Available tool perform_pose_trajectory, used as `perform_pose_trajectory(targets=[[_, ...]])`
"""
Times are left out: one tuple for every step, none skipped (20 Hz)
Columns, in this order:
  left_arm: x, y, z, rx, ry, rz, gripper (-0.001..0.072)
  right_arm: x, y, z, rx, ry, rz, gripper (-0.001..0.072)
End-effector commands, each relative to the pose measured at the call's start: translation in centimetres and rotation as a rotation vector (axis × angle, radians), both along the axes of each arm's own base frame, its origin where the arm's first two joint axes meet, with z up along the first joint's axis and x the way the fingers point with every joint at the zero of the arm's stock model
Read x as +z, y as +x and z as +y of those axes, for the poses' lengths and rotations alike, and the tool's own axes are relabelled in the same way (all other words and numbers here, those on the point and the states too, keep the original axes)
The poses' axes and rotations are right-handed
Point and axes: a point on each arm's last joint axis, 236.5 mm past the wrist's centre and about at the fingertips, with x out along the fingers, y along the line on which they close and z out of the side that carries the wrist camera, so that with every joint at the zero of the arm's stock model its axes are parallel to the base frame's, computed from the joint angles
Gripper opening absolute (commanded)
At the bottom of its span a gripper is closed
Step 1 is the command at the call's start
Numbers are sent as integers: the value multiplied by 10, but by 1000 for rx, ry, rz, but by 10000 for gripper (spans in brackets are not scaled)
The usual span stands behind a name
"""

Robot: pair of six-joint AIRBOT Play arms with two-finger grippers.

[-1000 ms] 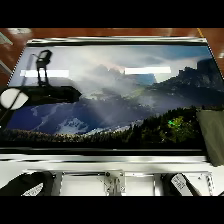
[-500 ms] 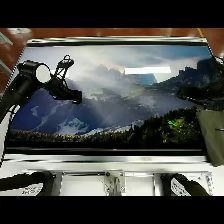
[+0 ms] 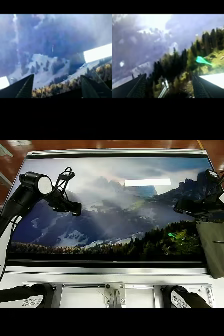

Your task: Fold the shirts.

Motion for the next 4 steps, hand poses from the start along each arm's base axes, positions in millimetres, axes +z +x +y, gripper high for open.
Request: perform_pose_trajectory(targets=[[-9,-6,3,15,9,30,693,0,0,0,1,-1,2,696],[-14,-10,4,15,15,46,693,0,0,0,1,-1,1,696],[-17,-13,5,14,21,61,693,0,0,0,1,-1,1,696],[-19,-14,6,14,23,66,693,0,0,0,1,-1,1,696]])
